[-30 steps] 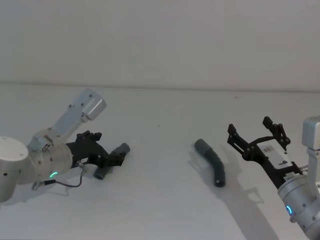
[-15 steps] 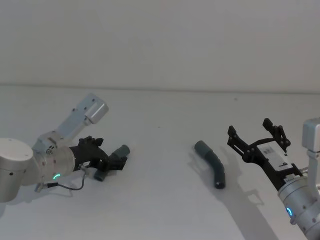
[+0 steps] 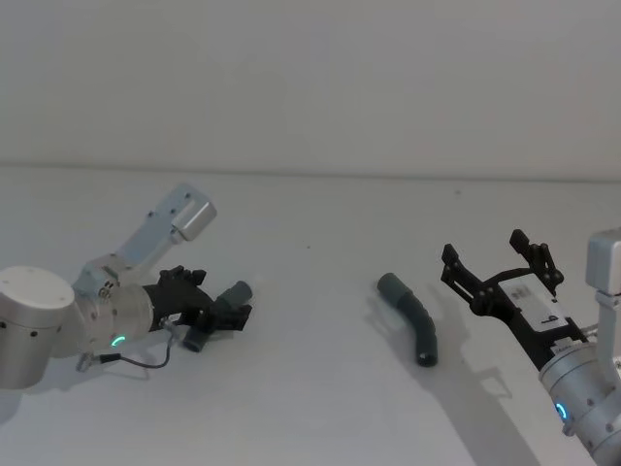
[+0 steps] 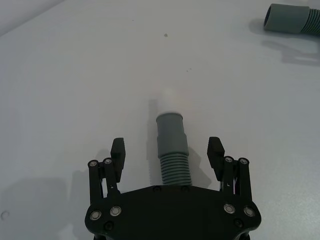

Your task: Use both hands to pick up one end of the pipe from the table, align the ends, and insert them.

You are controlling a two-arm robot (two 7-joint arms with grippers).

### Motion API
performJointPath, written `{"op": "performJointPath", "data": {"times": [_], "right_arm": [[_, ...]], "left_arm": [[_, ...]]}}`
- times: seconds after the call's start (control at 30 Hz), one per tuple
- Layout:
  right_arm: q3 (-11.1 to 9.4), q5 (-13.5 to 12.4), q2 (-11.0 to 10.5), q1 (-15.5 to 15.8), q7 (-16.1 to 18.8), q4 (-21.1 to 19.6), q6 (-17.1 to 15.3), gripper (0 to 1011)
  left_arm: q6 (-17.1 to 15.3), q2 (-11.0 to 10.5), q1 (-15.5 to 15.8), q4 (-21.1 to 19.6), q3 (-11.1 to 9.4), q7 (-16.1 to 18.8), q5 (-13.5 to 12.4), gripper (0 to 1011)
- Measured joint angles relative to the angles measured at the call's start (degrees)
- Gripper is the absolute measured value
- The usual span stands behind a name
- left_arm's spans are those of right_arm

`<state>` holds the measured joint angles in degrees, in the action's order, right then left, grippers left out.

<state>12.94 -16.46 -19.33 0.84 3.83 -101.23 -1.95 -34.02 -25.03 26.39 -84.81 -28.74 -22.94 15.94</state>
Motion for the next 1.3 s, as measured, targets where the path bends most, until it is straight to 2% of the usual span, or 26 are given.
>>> {"op": "performJointPath", "data": {"times": [0.43,1.0,1.07,1.3], "right_arm": [[0.0,0.0,0.0,0.0,0.0,0.0,0.0,1001],[0.0,0.0,0.0,0.0,0.0,0.0,0.0,1001],[0.0,0.0,0.0,0.0,0.0,0.0,0.0,1001],[0.0,0.0,0.0,0.0,0.0,0.0,0.0,1001]], "left_arm": [[-0.26,1.38,0.53,1.4,-0.04,-0.02,-0.65,1001],[-2.34,2.81,0.5,1.85,0.48,0.2,-0.97,1001],[-2.35,2.87,0.46,1.85,0.55,0.2,-1.1,985],[-2.21,2.91,0.35,1.85,0.74,0.15,-1.41,799]]}}
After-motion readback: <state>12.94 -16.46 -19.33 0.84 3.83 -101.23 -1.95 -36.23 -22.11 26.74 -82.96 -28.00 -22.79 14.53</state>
